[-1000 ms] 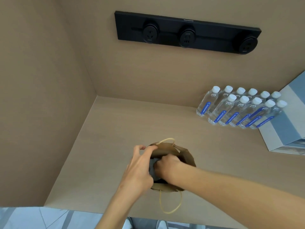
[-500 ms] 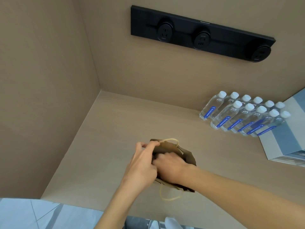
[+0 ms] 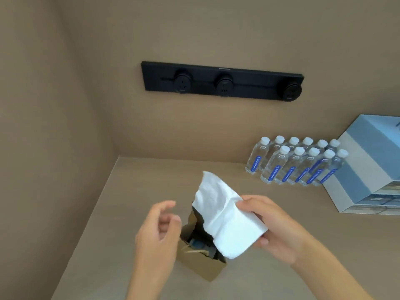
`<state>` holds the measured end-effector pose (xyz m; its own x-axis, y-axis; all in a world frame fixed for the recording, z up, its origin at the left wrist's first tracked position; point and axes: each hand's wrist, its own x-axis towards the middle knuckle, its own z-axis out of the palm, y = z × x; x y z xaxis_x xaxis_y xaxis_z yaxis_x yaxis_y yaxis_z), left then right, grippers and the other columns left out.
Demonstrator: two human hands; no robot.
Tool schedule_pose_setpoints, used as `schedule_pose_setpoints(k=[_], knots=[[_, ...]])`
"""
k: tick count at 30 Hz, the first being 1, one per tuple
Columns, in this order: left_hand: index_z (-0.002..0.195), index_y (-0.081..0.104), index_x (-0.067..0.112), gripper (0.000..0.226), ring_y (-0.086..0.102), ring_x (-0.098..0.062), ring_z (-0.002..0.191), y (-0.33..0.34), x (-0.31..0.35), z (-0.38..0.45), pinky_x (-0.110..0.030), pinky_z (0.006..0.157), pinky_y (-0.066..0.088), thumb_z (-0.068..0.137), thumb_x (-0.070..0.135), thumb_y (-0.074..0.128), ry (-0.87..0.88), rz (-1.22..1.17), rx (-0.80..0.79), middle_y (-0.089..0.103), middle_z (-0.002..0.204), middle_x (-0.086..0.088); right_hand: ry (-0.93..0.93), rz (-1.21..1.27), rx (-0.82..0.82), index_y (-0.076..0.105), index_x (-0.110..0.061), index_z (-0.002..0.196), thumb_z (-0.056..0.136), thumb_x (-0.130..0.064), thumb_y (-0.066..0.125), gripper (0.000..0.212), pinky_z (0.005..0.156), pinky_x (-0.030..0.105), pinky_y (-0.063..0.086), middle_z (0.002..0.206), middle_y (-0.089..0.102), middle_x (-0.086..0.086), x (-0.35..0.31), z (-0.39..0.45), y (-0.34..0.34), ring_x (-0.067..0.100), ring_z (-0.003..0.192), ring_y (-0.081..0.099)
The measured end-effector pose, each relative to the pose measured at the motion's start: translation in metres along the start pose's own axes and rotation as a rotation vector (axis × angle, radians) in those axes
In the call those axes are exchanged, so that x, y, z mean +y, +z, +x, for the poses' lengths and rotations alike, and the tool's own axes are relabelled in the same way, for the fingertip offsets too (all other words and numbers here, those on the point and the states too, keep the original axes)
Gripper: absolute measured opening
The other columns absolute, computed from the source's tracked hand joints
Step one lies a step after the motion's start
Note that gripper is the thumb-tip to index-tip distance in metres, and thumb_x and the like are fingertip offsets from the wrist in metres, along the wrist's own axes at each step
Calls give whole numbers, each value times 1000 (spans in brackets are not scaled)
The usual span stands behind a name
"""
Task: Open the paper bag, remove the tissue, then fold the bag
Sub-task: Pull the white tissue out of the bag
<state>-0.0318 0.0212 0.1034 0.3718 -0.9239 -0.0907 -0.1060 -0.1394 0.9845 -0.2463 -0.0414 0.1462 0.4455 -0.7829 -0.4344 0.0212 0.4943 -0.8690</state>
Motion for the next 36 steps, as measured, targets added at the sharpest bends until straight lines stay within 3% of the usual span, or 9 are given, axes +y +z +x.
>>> schedule_pose_setpoints(k=[2, 5, 9, 14, 17, 20, 25, 31, 36], knots=[[111, 62, 28, 31, 64, -11, 52, 5, 15, -10, -20, 48, 52, 93, 4, 63, -78, -145, -93, 73, 62, -1, -59, 146, -57, 60, -5, 90, 79, -20, 60, 19, 33, 17, 19, 63, 46, 3, 5, -8, 2, 13, 47, 40], [118, 57, 39, 57, 71, -19, 56, 18, 37, -24, -26, 49, 57, 75, 10, 79, -214, -472, -341, 75, 64, -7, -159, 164, -102, 71, -3, 98, 80, -25, 60, 30, 38, 23, 20, 69, 58, 6, 11, -17, 12, 16, 50, 46], [111, 72, 31, 46, 69, -17, 56, 20, 53, -31, -24, 49, 55, 66, 27, 76, -168, -630, -322, 72, 66, -2, -318, -40, 14, 71, -8, 109, 84, -30, 56, 37, 53, 31, 38, 86, 62, 28, 18, -27, 20, 25, 68, 52], [96, 79, 19, 42, 74, -26, 76, 10, 56, -28, -38, 64, 56, 63, 44, 71, -8, -521, -280, 80, 92, -16, -490, -136, 133, 74, -6, 97, 86, -17, 52, 27, 69, 37, 44, 97, 67, 29, 21, -38, 29, 22, 80, 61], [92, 80, 21, 34, 77, -19, 81, 6, 58, -25, -27, 64, 58, 59, 27, 79, 79, -366, -316, 82, 96, -10, -573, -192, 195, 68, 2, 83, 83, -19, 59, 23, 62, 31, 40, 77, 60, 30, 23, -43, 32, 16, 68, 53], [89, 80, 22, 28, 76, -14, 75, 5, 59, -21, -20, 60, 56, 60, 21, 79, 111, -253, -347, 82, 89, -7, -655, -64, 292, 61, -13, 80, 75, -11, 67, 8, 56, 24, 44, 65, 58, 18, 21, -44, 34, 17, 61, 54], [87, 79, 26, 19, 75, -14, 73, 8, 61, -19, -23, 59, 58, 71, 16, 76, 143, -175, -293, 81, 86, -7, -690, -163, 420, 66, -40, 101, 76, -4, 77, 44, 67, 23, 54, 82, 75, 6, 21, -41, 39, 14, 72, 67], [82, 78, 33, 13, 72, -17, 73, 9, 62, -15, -28, 67, 58, 74, 25, 72, 230, -6, -167, 79, 80, 4, -795, -365, 560, 70, -26, 78, 74, -14, 72, 13, 64, 13, 43, 77, 61, -5, 20, -34, 41, 10, 67, 53], [74, 75, 23, 4, 65, -13, 78, 5, 66, -6, -19, 68, 50, 76, 23, 71, 299, 33, -184, 67, 87, 7, -772, -327, 565, 67, -20, 68, 70, -18, 74, 8, 75, 10, 44, 90, 59, -12, 14, -29, 37, 8, 88, 59]])
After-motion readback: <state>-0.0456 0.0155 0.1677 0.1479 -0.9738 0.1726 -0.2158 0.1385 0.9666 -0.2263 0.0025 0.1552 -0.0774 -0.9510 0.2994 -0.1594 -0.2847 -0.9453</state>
